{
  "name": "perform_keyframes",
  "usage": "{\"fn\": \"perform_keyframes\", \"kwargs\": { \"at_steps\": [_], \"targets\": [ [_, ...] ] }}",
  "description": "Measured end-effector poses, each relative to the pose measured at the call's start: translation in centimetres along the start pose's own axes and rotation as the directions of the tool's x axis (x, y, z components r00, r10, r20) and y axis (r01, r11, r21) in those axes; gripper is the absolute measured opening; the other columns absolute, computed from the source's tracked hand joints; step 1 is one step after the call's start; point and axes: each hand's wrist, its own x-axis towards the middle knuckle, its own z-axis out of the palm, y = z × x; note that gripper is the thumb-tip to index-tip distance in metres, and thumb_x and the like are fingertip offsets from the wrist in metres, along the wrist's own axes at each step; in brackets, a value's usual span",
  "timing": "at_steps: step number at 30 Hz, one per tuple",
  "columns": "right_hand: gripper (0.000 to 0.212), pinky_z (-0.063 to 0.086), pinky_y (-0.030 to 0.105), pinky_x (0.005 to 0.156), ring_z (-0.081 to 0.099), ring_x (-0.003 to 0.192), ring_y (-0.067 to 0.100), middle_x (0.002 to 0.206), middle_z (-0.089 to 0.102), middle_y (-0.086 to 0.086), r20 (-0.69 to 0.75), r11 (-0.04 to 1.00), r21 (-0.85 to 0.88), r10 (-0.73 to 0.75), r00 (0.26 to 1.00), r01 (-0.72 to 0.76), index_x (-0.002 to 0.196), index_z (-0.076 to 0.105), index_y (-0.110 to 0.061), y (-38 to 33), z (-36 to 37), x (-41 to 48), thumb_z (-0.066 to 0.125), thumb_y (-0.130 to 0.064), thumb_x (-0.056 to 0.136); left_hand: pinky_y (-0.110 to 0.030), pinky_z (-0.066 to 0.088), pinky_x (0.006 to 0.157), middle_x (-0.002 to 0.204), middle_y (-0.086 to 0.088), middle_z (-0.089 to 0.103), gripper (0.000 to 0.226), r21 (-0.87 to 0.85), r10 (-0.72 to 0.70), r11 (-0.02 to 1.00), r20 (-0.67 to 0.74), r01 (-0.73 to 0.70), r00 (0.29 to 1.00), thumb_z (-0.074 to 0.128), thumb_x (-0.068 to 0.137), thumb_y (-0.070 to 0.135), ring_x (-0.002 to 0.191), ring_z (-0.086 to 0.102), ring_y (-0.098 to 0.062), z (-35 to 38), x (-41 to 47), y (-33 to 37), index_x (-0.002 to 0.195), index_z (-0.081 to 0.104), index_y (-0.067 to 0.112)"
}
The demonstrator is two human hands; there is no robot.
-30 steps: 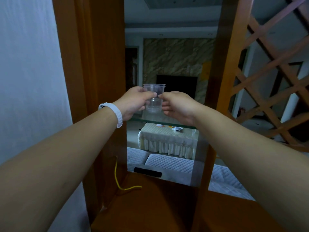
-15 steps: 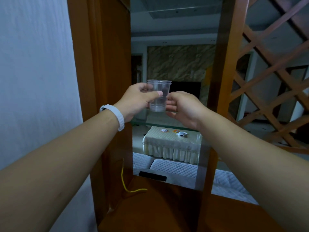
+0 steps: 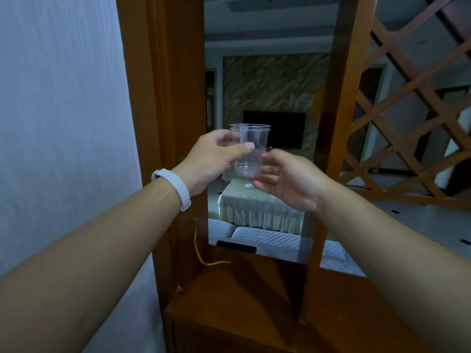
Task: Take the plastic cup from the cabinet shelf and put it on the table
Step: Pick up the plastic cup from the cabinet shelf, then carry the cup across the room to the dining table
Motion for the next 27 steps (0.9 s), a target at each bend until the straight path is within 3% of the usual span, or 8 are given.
{"fn": "perform_keyframes", "kwargs": {
  "at_steps": [4,7,10,14,17,20,24,27],
  "targets": [
    [0.027,0.056,0.032,0.084,0.064,0.104,0.028,0.114,0.066,0.017,0.008,0.999,0.026,0.038,0.999,-0.038,0.114,0.066,-0.010,1.3,-0.3,-1.7,0.053,-0.022,0.093,-0.052,0.053,0.094,0.109,-0.006,0.068,0.040,-0.024,-0.003,1.000,0.035,0.004,0.999,0.080,0.074,0.028,0.105,0.067,-0.025,0.4,-1.8,-0.8,0.110,0.064,0.017],
    [0.022,0.055,0.034,0.091,0.064,0.107,0.029,0.111,0.067,0.016,0.021,0.998,0.050,0.048,0.999,-0.049,0.108,0.066,-0.012,1.9,-0.5,-3.0,0.054,-0.020,0.092,-0.048,0.054,0.094,0.110,-0.005,0.068,0.041,0.016,0.032,0.999,0.047,-0.032,0.998,0.078,0.075,0.030,0.105,0.067,-0.021,0.9,-3.0,-1.4,0.112,0.063,0.020],
    [0.020,0.054,0.036,0.094,0.064,0.106,0.029,0.102,0.068,0.015,0.029,0.990,0.116,0.072,0.997,-0.075,0.108,0.063,-0.011,2.5,-0.7,-4.0,0.053,-0.019,0.093,-0.041,0.053,0.095,0.111,-0.005,0.067,0.039,0.053,0.064,0.996,0.033,-0.065,0.997,0.076,0.080,0.024,0.106,0.065,-0.019,1.5,-4.4,-2.1,0.116,0.062,0.019],
    [0.018,0.056,0.033,0.086,0.064,0.101,0.028,0.100,0.065,0.015,0.025,0.981,0.149,0.122,0.992,-0.125,0.106,0.060,-0.011,4.4,-0.8,-5.4,0.053,-0.017,0.090,-0.027,0.053,0.089,0.106,0.002,0.066,0.035,0.051,0.069,0.996,0.042,-0.071,0.997,0.074,0.083,0.019,0.102,0.065,-0.012,2.5,-6.7,-3.7,0.115,0.061,0.023],
    [0.018,0.057,0.033,0.082,0.062,0.102,0.029,0.104,0.062,0.016,-0.008,0.969,0.191,0.159,0.987,-0.155,0.106,0.058,-0.011,5.9,-1.3,-6.8,0.054,-0.016,0.089,-0.017,0.053,0.082,0.111,0.005,0.065,0.043,0.038,0.049,0.998,0.049,-0.051,0.998,0.074,0.083,0.022,0.103,0.064,-0.006,3.5,-8.1,-5.3,0.123,0.058,0.022],
    [0.018,0.056,0.031,0.076,0.065,0.094,0.026,0.095,0.065,0.013,-0.041,0.960,0.222,0.186,0.982,-0.172,0.105,0.060,-0.012,6.8,-2.4,-8.6,0.053,-0.014,0.089,-0.011,0.050,0.076,0.113,0.004,0.064,0.048,0.004,0.031,0.999,0.059,-0.031,0.998,0.074,0.083,0.023,0.101,0.063,-0.004,5.4,-9.1,-6.5,0.128,0.056,0.021],
    [0.022,0.057,0.031,0.076,0.063,0.092,0.025,0.096,0.062,0.012,-0.117,0.952,0.264,0.193,0.974,-0.156,0.108,0.061,-0.012,7.1,-4.8,-11.5,0.056,-0.015,0.087,-0.018,0.052,0.080,0.113,0.002,0.063,0.049,-0.067,0.001,0.998,0.087,0.005,0.996,0.074,0.083,0.022,0.106,0.062,-0.008,9.0,-10.3,-6.7,0.128,0.056,0.021],
    [0.025,0.057,0.032,0.074,0.062,0.096,0.026,0.100,0.063,0.014,-0.171,0.949,0.287,0.185,0.968,-0.131,0.111,0.061,-0.011,6.8,-6.8,-14.2,0.055,-0.015,0.087,-0.021,0.052,0.080,0.109,0.006,0.063,0.049,-0.128,0.001,0.992,0.124,0.015,0.992,0.073,0.083,0.018,0.100,0.062,-0.002,12.3,-11.5,-6.0,0.129,0.055,0.020]
  ]
}}
